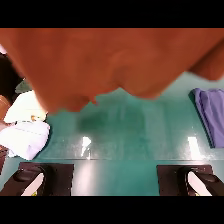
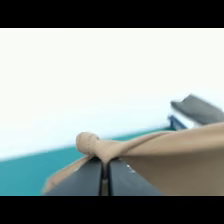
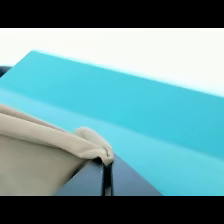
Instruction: Fold the shirts.
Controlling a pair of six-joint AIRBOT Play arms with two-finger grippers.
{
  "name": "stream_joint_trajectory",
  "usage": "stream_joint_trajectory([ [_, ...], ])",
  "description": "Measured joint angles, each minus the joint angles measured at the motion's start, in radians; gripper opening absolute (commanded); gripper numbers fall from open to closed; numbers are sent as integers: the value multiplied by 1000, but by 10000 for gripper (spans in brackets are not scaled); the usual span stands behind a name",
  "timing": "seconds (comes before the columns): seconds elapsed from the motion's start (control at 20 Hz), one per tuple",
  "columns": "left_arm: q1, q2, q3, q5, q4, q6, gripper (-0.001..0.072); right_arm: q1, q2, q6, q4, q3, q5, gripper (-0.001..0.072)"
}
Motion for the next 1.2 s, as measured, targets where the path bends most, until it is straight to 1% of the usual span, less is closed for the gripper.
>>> stream_joint_trajectory([
  [0.1,0,-11,17,-6,10,-6,25,-39,-13,7,0,39,27,18],
  [0.2,0,-61,18,-48,34,-10,26,-40,-59,21,-16,66,56,18],
  [0.35,1,-188,-34,-124,79,-11,26,35,-179,49,-40,45,89,18],
  [0.55,1,-417,-206,-172,106,-11,27,180,-394,92,-135,-72,97,18],
  [0.7,2,-600,-333,-121,114,-9,27,254,-568,107,-179,-146,46,19],
  [0.8,2,-709,-376,-60,119,2,27,276,-674,113,-177,-161,8,20],
  [0.85,2,-755,-390,-31,121,5,28,282,-723,116,-167,-156,-3,35],
  [0.9,2,-788,-398,4,123,6,84,285,-766,117,-152,-142,-13,232],
  [0.95,2,-815,-406,34,124,8,410,286,-801,117,-139,-121,-20,455],
  [1.0,3,-834,-408,56,126,8,604,285,-837,117,-126,-95,-22,459],
  [1.1,13,-857,-392,66,121,4,601,274,-884,118,-82,-35,-16,451],
  [1.2,40,-859,-365,5,120,-6,602,251,-902,118,-40,5,14,450],
])
